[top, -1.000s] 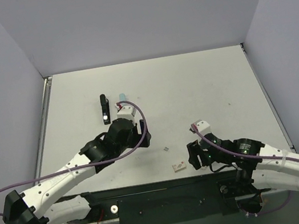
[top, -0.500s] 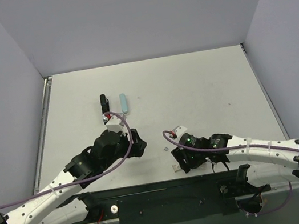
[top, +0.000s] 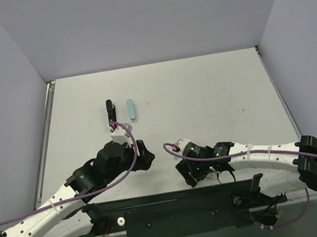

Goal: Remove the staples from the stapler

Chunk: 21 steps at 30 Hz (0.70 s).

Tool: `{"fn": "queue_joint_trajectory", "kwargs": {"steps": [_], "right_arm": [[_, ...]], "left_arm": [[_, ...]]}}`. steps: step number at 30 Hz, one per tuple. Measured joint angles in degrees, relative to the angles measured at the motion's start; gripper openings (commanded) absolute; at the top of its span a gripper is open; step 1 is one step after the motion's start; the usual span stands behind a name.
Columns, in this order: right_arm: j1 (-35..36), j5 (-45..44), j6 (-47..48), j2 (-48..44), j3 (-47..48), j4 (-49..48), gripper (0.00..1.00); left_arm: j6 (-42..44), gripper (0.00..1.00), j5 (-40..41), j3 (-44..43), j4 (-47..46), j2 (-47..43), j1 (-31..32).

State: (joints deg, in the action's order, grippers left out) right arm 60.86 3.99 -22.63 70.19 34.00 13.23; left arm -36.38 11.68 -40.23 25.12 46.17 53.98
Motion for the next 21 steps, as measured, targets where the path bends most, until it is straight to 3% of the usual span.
{"fn": "queue_joint_trajectory", "kwargs": {"steps": [14,21], "right_arm": [[0.76,1.38,0.39,4.87,0.00,-1.62,0.63],[1.36,0.07,0.17,6.27,0.52,-2.47,0.55]], "left_arm": [[-0.07,0.84,-0.20,0.04,0.37,0.00,0.00],[-0.04,0.85,-0.15,0.04,0.85,0.00,0.00]]}}
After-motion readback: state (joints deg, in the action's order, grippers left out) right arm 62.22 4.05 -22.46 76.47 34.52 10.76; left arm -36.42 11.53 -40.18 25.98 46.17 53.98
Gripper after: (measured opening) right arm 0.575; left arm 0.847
